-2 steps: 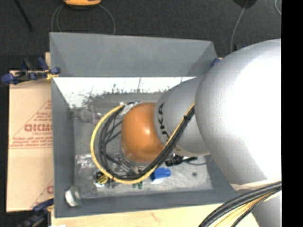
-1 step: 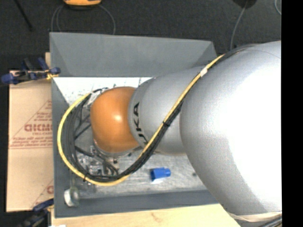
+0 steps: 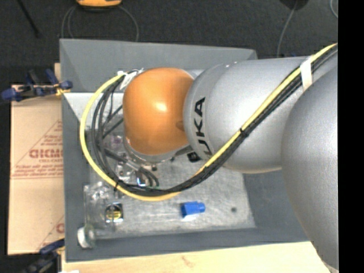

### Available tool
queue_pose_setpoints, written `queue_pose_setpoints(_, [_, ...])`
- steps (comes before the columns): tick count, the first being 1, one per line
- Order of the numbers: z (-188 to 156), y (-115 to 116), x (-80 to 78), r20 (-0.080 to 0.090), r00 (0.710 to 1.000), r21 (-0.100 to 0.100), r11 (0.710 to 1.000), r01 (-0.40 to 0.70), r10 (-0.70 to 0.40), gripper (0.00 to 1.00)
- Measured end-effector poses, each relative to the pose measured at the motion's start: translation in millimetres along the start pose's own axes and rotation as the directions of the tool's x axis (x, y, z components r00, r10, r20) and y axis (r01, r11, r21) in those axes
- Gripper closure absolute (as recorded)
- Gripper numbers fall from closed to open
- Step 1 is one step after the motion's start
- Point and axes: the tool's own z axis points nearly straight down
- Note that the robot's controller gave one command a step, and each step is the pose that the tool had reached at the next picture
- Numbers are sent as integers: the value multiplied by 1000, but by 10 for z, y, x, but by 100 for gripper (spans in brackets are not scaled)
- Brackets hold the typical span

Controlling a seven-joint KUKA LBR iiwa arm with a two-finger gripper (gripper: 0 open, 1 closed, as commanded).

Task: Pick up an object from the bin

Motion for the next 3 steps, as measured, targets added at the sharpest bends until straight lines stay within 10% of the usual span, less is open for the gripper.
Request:
queue_pose_setpoints(1, [46, -4, 18, -8, 1000, 3, 1000, 1, -1, 0])
queue_pose_setpoints(2, [1434, -802, 173, -17, 999, 5, 999, 36, -36, 0])
queue_pose_setpoints(3, [1497, -1530, -195, 1, 1000, -2, 1000, 29, -29, 0])
